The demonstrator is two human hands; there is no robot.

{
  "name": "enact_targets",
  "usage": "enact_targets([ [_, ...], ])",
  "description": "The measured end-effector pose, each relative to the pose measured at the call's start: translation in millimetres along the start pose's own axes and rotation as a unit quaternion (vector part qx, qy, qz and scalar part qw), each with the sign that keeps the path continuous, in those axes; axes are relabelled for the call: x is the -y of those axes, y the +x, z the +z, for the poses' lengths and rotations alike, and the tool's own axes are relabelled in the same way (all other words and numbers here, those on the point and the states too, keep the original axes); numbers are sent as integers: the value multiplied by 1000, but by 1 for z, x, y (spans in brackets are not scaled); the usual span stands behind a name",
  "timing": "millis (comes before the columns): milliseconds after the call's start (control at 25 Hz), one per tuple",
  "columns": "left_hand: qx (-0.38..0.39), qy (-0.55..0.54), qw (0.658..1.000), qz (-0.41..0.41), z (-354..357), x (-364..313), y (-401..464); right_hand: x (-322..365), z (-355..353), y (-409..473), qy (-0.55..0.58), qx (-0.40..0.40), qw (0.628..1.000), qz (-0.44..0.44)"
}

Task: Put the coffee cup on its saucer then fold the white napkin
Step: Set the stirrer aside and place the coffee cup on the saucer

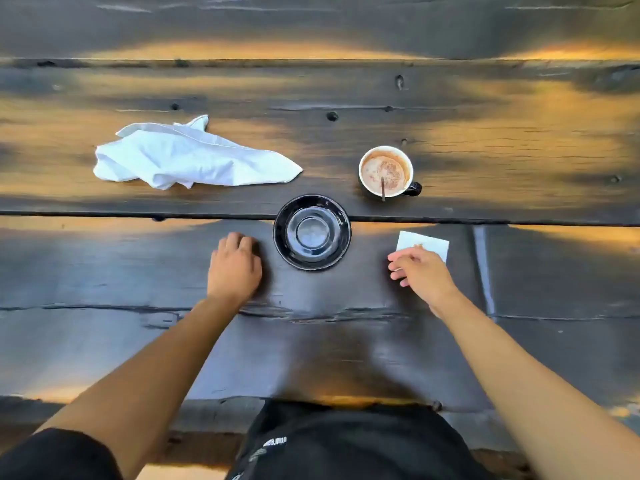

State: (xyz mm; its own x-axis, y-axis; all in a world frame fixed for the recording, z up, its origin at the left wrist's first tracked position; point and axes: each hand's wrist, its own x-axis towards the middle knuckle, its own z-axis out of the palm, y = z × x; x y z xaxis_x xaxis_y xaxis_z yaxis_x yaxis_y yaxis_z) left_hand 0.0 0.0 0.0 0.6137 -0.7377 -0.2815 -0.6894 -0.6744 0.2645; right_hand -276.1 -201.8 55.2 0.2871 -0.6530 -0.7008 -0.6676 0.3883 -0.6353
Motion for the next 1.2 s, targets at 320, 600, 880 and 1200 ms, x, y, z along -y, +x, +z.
enact_targets([
  [320, -54, 61, 997, 14, 32, -4, 50, 52, -6, 69, 89, -32, 995, -11],
  [600, -83, 40, 996, 14, 36, -2, 49, 54, 9, 82, 116, -35, 993, 5],
  [880, -88, 36, 995, 9, 34, -2, 51, 54, -2, 86, 150, -56, 987, 11],
  [1200, -82, 38, 996, 4, 35, -4, 52, 66, 9, 76, 170, -20, 985, 16],
])
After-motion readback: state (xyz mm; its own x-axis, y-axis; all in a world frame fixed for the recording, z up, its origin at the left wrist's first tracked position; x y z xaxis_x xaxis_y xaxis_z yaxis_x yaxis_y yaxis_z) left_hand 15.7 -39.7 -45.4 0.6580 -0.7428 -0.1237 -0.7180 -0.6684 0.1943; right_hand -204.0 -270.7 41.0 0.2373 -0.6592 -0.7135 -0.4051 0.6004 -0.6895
